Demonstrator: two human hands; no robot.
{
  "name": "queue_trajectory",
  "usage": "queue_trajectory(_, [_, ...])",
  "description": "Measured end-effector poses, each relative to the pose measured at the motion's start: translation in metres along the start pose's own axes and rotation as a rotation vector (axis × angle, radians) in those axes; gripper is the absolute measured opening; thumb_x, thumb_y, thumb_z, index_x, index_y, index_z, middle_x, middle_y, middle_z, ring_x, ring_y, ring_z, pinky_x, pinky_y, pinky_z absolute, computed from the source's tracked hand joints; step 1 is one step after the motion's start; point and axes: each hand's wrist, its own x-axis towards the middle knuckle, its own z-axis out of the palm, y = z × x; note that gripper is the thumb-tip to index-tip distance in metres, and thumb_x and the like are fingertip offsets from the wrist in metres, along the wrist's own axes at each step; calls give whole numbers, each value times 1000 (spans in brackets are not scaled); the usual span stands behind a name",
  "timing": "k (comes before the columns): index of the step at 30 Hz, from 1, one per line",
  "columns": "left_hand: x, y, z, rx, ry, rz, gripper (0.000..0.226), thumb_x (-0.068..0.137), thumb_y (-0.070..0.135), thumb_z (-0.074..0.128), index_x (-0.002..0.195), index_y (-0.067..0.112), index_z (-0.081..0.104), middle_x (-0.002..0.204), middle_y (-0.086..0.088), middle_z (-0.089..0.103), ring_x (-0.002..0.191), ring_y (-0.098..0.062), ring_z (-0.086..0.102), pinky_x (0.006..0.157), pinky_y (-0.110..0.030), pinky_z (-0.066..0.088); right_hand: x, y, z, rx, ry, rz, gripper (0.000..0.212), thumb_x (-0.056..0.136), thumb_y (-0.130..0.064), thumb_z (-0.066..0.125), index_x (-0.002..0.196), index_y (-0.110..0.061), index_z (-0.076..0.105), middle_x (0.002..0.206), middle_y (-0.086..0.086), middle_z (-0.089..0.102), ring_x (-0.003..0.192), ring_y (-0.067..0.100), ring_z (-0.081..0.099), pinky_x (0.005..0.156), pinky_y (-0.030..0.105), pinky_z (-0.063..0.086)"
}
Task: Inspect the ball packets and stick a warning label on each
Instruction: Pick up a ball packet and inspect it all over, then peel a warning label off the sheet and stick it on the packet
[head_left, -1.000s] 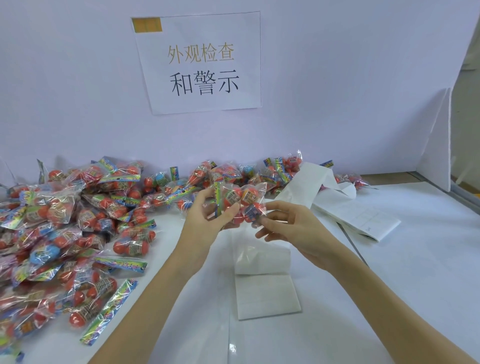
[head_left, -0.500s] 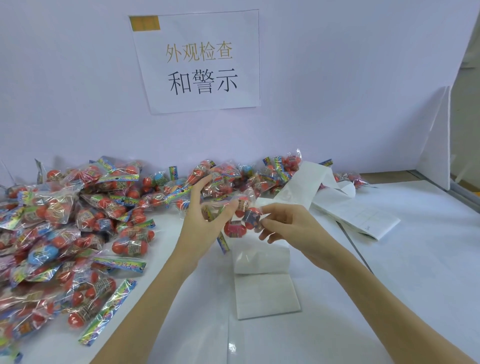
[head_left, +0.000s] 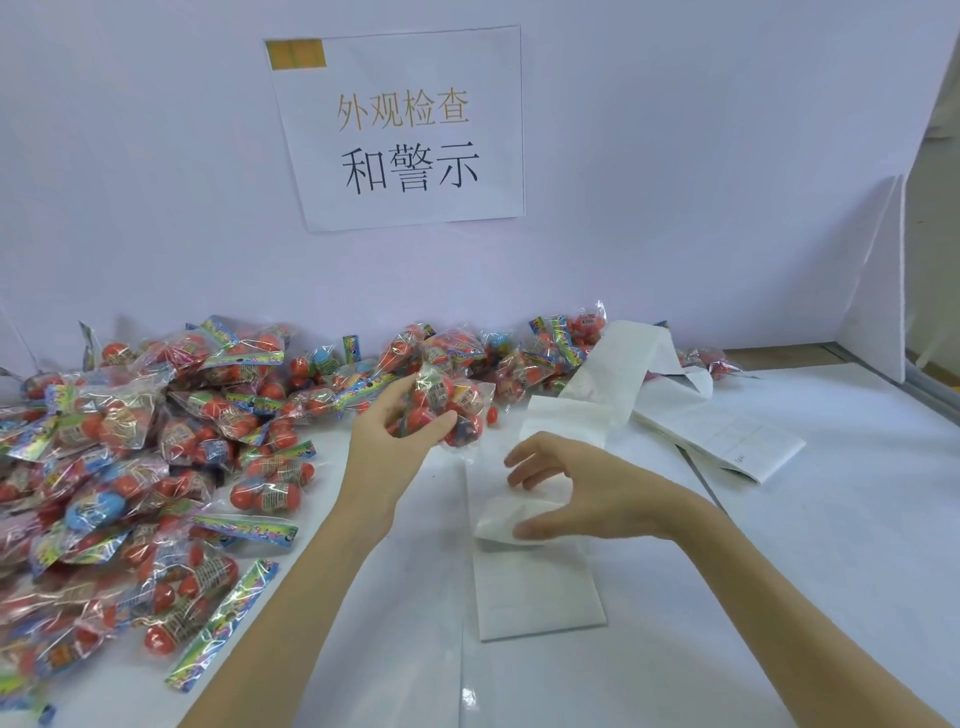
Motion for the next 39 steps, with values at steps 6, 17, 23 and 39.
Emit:
queue_trajectory(6, [-3, 0, -3, 191, 1, 202, 71, 84, 4, 81, 127, 53, 54, 126, 14, 66, 116, -6, 64, 93, -19, 51, 7, 8, -1, -39, 319, -137, 5, 90, -18, 80, 94, -17, 77, 95, -13, 77, 88, -2, 70, 83, 16, 53])
queue_trajectory(17, [-14, -5, 9, 550, -213, 376, 22, 96, 4, 70, 103, 21, 82, 134, 3, 44, 109, 15, 56, 95, -5, 43, 4, 14, 0, -175, 21, -31, 48, 81, -43, 86, 118, -41, 57, 133, -24, 62, 127, -7, 54, 104, 20, 44])
queue_trajectory(23, [-16, 1, 4, 516, -441, 308, 18, 82, 50, 79, 97, 40, 77, 138, 21, 40, 124, 26, 34, 94, 7, 25, 8, 14, -6, -45, 354, -227, 13, 92, -30, 78, 100, -26, 69, 100, -14, 74, 99, 7, 67, 94, 41, 53])
queue_trajectory(39, [-13, -1, 8, 499, -469, 154, 35, 110, 29, 42, 78, 30, 57, 132, 1, 46, 122, -10, 46, 100, -25, 34, 9, 7, 8, -374, 599, -539, 34, 94, -8, 75, 126, -20, 76, 104, 4, 68, 94, 27, 63, 84, 44, 54])
